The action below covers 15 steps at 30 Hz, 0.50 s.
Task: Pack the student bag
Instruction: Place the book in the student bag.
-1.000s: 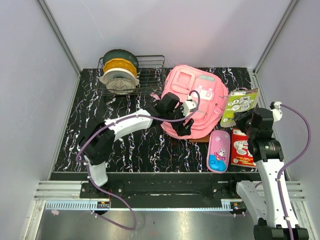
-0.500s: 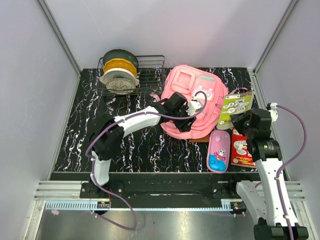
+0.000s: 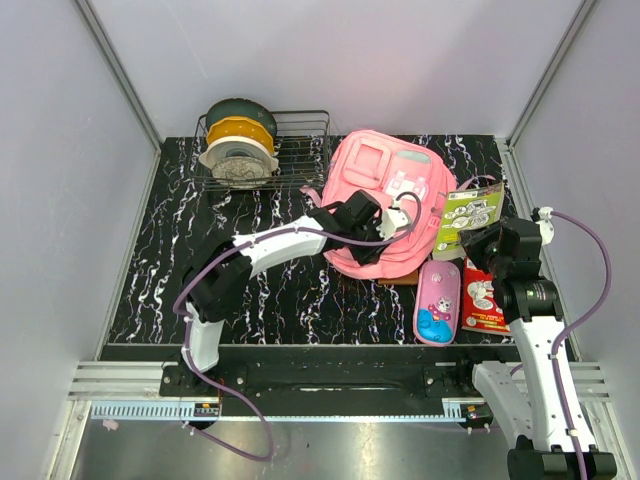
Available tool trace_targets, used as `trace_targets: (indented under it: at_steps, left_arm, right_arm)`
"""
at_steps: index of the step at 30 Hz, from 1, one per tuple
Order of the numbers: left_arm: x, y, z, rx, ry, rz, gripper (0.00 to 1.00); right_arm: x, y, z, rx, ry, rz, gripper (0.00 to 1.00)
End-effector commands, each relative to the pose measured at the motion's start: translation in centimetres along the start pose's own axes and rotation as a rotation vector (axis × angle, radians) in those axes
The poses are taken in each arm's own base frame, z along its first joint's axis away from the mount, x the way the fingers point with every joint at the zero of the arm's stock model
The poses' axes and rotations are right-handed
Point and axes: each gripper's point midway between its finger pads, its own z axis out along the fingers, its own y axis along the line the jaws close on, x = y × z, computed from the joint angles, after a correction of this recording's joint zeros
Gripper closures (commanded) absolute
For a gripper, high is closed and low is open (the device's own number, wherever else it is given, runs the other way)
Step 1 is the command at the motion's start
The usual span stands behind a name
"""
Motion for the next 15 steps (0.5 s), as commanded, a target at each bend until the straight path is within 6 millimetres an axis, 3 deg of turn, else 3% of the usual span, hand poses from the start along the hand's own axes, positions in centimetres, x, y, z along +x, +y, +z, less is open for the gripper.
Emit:
trace_targets:
  at_steps: [1, 3, 7, 15]
  left_arm:
    - [-0.9, -0.9, -0.6, -0.012, -0.004, 0.025, 0.84]
    - [-1.2, -0.1, -0.5, -0.047, 0.008, 0.009, 1.0]
    - [-2.8, 0.3, -1.2, -0.074, -0.018, 0.011, 1.0]
    - [-9.0, 1.1, -5.9, -0.094, -0.183, -0.026, 1.0]
  right_arm:
    - [-2.1, 3.1, -0.7, -0.122, -0.071, 0.022, 1.0]
    - [-2.1, 3.1, -0.7, -0.122, -0.069, 0.022, 1.0]
    - [-2.2, 2.9, -0.8, -0.116, -0.081, 0.008, 1.0]
    - [-1.3, 0.9, -2.3, -0.085, -0.082, 0.016, 1.0]
